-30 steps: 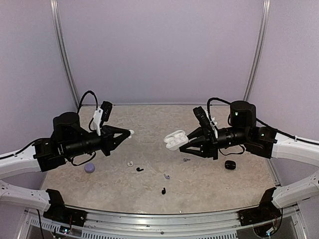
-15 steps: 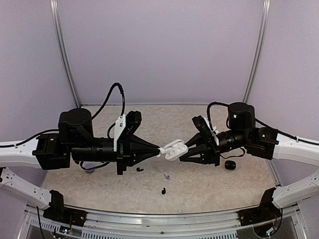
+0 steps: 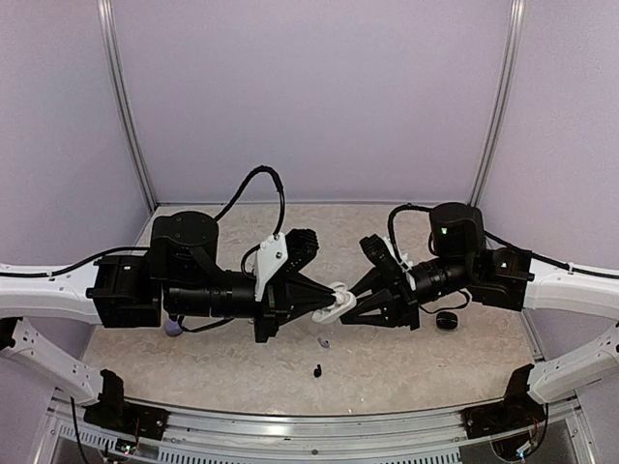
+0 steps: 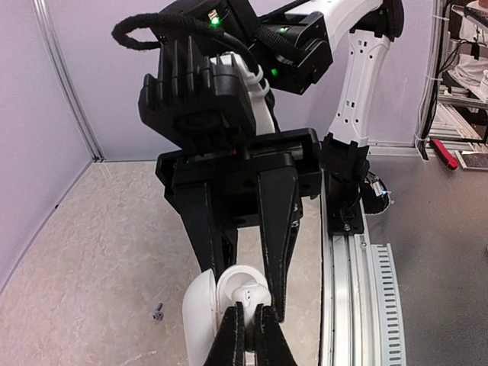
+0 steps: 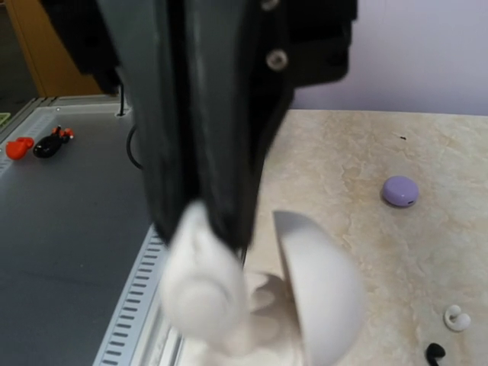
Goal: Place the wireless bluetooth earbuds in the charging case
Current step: Insert the left earbud into the right side groove of the charging case.
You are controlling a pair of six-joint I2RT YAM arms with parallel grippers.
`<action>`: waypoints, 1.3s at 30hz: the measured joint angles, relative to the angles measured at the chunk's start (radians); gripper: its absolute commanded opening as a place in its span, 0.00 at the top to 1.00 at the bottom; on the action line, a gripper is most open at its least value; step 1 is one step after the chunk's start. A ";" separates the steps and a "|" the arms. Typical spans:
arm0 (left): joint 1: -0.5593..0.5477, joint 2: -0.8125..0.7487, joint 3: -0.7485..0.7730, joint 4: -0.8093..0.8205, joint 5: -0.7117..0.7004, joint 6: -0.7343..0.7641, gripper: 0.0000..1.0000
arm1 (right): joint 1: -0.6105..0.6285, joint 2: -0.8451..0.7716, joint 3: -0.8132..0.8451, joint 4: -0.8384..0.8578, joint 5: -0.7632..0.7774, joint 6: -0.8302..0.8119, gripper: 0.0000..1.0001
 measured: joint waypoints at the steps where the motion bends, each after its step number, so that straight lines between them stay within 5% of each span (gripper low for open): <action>1: 0.000 0.005 0.000 -0.001 -0.002 0.003 1.00 | 0.000 0.000 0.000 0.000 0.001 0.003 1.00; 39: -0.001 0.066 0.020 -0.004 -0.044 0.017 1.00 | 0.000 0.000 0.000 -0.048 0.035 0.011 1.00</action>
